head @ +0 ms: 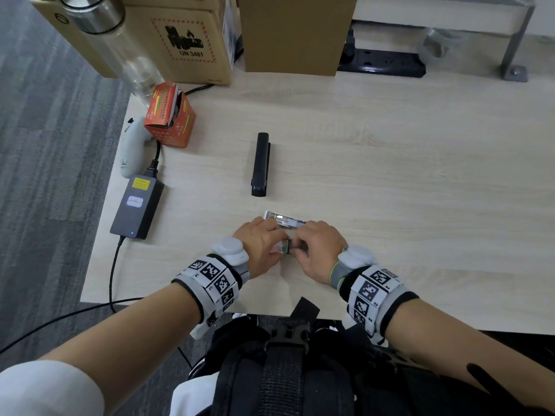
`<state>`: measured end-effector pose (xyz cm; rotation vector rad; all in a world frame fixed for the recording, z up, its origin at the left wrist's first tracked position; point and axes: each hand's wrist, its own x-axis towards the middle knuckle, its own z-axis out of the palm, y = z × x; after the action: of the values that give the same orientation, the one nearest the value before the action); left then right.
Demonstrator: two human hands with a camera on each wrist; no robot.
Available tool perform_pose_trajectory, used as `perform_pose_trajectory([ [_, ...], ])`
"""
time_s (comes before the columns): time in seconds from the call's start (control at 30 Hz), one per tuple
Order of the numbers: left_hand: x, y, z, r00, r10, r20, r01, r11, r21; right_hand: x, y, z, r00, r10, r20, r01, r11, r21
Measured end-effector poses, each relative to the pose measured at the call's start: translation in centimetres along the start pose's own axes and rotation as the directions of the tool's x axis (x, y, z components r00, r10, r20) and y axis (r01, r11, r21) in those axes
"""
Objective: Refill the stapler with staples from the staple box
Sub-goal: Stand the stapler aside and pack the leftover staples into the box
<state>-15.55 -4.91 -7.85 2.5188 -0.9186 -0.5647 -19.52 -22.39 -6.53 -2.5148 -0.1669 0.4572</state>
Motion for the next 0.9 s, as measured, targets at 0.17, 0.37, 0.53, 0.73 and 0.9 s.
perform_pose_trajectory([
  [0.17, 0.0, -0.2, 0.1, 1.0, 0.014, 0.009, -0.014, 1.0, 0.006, -0.8, 0.6, -1.3, 0.998, 0.028, -0.055, -0.023, 0.995, 0.097],
  [0.37, -0.2, -0.1, 0.0, 1.0, 0.017, -0.008, -0.017, 1.0, -0.003, -1.8, 2.8, -2.8, 0.984, 0.175, -0.04, -0.171, 0.981, 0.089],
  [0.53, -0.3, 0.0, 0.2, 0.998, 0.067, 0.014, -0.068, 0.997, 0.042, -2.2, 3.9, -2.3, 0.976, 0.2, 0.089, -0.196, 0.979, -0.054],
  [0.73, -0.3, 0.2, 0.4, 0.996, 0.086, -0.023, -0.085, 0.995, 0.053, -2.2, 3.5, -1.3, 0.973, 0.199, 0.119, -0.191, 0.979, -0.076],
  [0.9, -0.1, 0.3, 0.5, 0.999, 0.054, -0.006, -0.054, 0.998, 0.024, -1.9, 3.2, -1.2, 0.971, 0.202, 0.126, -0.194, 0.978, -0.072],
])
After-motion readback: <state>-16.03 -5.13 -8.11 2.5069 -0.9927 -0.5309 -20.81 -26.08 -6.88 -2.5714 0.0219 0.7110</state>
